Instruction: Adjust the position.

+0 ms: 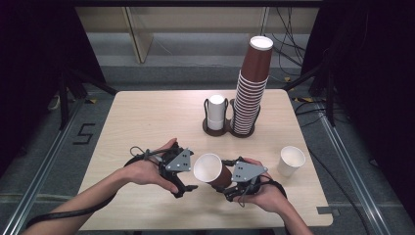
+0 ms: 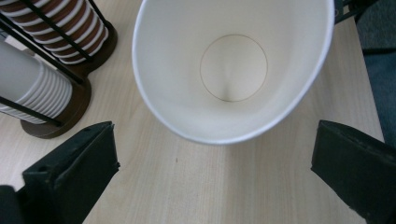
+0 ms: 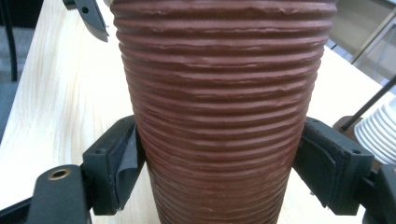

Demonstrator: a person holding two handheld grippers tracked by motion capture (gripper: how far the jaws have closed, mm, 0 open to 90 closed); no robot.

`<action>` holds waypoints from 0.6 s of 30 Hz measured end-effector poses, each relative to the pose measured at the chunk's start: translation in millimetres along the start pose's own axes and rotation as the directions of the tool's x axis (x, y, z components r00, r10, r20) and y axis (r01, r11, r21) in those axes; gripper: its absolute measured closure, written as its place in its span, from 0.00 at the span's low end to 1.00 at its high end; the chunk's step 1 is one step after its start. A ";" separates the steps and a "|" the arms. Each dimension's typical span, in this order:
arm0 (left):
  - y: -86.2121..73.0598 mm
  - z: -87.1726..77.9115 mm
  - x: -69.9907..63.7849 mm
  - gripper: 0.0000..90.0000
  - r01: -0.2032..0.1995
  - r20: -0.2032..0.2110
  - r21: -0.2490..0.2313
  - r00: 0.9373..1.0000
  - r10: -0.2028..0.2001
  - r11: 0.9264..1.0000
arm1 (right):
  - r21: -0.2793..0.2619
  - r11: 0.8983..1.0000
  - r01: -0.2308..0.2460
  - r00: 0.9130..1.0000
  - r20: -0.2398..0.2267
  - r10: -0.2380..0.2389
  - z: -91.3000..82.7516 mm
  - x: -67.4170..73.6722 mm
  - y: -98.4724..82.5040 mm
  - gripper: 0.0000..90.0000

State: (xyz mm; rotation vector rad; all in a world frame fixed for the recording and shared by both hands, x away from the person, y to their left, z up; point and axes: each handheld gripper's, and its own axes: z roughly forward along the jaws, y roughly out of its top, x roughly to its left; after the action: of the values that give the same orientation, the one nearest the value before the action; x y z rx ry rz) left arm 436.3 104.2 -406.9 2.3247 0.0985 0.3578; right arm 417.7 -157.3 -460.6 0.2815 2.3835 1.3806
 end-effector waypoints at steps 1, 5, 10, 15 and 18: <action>-1.2 -0.1 0.1 0.00 0.018 -0.006 -0.016 1.000 -0.018 1.000 | -0.011 1.000 -0.006 1.000 0.009 0.006 -1.3 -1.0 -0.6 0.23; -5.9 -2.6 -0.6 0.00 0.067 -0.042 -0.079 0.997 -0.070 0.995 | -0.046 0.997 -0.059 0.997 0.045 0.061 -6.1 -4.6 -6.3 0.23; -14.9 -6.2 -2.5 0.00 0.132 -0.074 -0.154 0.987 -0.145 0.979 | -0.107 0.987 -0.118 0.983 0.126 0.131 -18.3 -9.8 -17.9 0.23; -26.4 -6.5 -6.2 0.00 0.182 -0.124 -0.228 0.969 -0.214 0.956 | -0.134 0.974 -0.185 0.960 0.186 0.208 -35.5 -12.8 -32.6 0.23; -34.1 -5.8 -9.1 0.00 0.210 -0.142 -0.255 0.957 -0.252 0.944 | -0.147 0.967 -0.209 0.947 0.218 0.238 -42.5 -13.5 -41.7 0.23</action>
State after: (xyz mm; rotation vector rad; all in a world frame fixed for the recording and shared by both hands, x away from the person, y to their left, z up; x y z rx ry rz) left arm 427.2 130.6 -429.4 2.0161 0.3914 0.4269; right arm 413.1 -216.5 -474.7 0.6612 2.1152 1.4936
